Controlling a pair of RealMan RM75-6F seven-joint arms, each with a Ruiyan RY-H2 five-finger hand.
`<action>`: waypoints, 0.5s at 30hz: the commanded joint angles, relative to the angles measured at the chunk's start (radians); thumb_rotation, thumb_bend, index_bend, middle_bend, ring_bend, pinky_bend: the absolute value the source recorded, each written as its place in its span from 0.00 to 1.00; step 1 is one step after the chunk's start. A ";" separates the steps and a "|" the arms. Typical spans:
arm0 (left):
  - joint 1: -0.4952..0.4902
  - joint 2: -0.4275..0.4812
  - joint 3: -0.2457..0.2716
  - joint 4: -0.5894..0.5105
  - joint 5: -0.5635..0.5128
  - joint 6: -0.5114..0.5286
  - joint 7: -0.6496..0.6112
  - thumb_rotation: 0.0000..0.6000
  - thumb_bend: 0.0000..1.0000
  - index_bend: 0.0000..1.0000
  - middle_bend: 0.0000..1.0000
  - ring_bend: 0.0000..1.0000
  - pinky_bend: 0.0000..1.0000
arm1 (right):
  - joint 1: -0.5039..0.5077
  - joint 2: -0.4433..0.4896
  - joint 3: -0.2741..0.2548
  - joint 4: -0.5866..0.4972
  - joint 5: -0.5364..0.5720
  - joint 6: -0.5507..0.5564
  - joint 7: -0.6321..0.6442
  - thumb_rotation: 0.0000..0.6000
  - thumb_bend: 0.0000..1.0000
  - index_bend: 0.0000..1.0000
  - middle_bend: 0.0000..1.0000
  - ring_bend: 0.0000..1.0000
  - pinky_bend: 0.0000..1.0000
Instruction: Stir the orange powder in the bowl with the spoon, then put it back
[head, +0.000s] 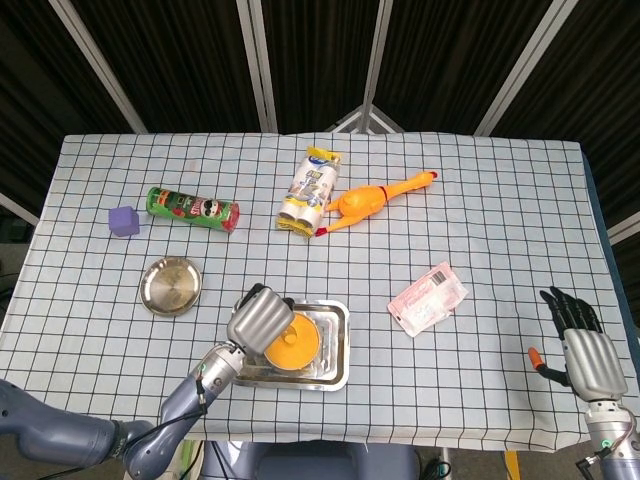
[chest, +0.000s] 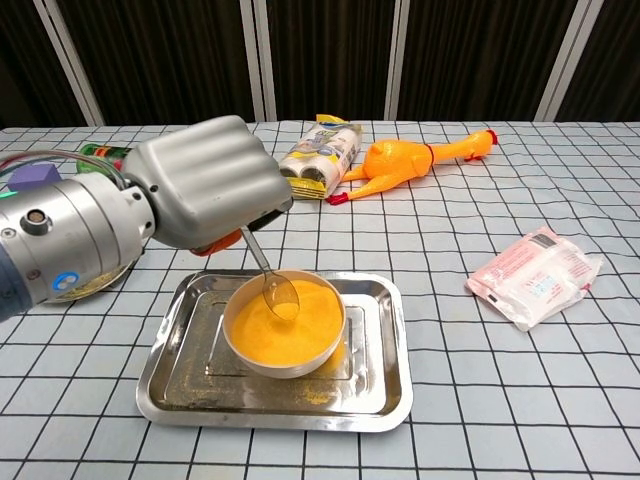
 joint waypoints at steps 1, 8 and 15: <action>-0.002 0.001 0.001 -0.006 0.009 -0.006 -0.005 1.00 0.84 0.77 1.00 0.92 0.88 | 0.000 0.000 0.000 -0.001 0.001 0.000 0.000 1.00 0.40 0.00 0.00 0.00 0.00; -0.007 -0.028 0.015 0.002 0.018 -0.021 0.005 1.00 0.84 0.77 1.00 0.92 0.88 | 0.000 0.001 0.001 -0.001 0.001 0.000 0.004 1.00 0.40 0.00 0.00 0.00 0.00; -0.012 -0.060 0.011 0.029 0.003 -0.026 0.024 1.00 0.84 0.77 1.00 0.92 0.88 | 0.000 0.002 0.001 0.000 0.002 -0.003 0.010 1.00 0.40 0.00 0.00 0.00 0.00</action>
